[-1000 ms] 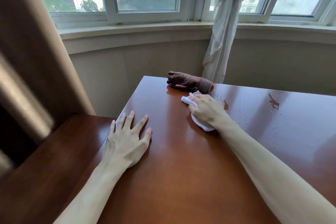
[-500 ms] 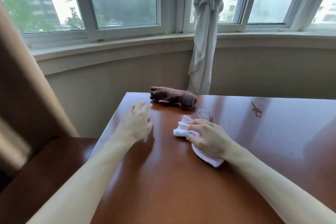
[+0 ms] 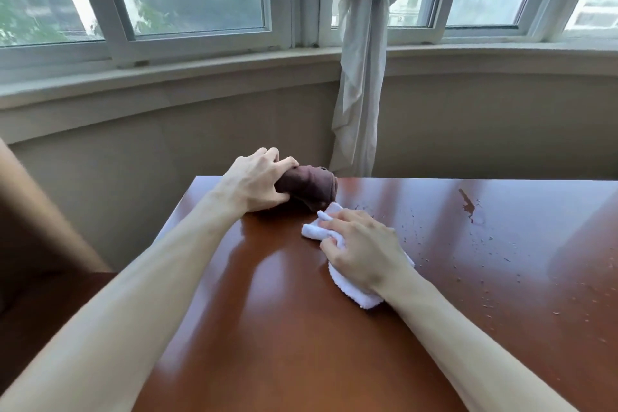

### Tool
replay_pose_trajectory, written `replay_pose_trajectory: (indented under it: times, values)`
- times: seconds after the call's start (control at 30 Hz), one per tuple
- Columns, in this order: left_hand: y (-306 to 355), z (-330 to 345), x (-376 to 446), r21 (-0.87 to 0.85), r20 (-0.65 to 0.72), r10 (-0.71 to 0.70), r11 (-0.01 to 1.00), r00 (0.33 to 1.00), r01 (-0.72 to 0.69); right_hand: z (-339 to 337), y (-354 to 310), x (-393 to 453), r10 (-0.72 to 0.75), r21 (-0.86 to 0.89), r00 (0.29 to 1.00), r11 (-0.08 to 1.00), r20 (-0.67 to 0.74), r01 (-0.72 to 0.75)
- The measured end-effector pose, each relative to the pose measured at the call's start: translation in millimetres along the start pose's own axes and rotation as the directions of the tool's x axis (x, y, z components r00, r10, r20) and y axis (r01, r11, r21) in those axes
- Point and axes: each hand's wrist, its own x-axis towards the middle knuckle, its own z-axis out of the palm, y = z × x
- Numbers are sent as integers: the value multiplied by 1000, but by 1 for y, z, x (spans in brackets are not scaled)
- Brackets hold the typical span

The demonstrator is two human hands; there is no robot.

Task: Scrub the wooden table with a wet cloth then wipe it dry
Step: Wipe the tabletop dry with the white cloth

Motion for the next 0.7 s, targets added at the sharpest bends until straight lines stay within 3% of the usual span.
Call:
replay_pose_trajectory:
  times: [0.13, 0.27, 0.33, 0.4, 0.5, 0.6, 0.7]
  values:
    - [-4, -23, -47, -29, -74, -266, 964, 961, 265, -9, -6, -4, 19, 14, 999, 1000, 28, -19]
    - [-26, -35, -100, -91, -101, -553, 833, 827, 546, -10, -16, -11, 33, -20, 999, 999, 42, -32]
    - [-33, -34, -116, -80, -12, -654, 755, 757, 651, -6, -30, -15, 14, -14, 999, 1000, 41, -14]
    - [-35, -30, -120, -51, 121, -680, 723, 723, 689, 1, -52, -22, -73, -1, 995, 997, 65, 74]
    - [-43, -27, -111, -118, 203, -661, 716, 722, 688, 13, -78, -25, -212, 39, 975, 977, 73, 209]
    - [-59, -18, -95, -198, 255, -624, 715, 739, 671, 19, -83, 3, -223, 58, 972, 974, 70, 219]
    - [-66, -5, -78, -225, 217, -622, 718, 752, 659, 28, -78, 53, -167, 39, 982, 986, 87, 164]
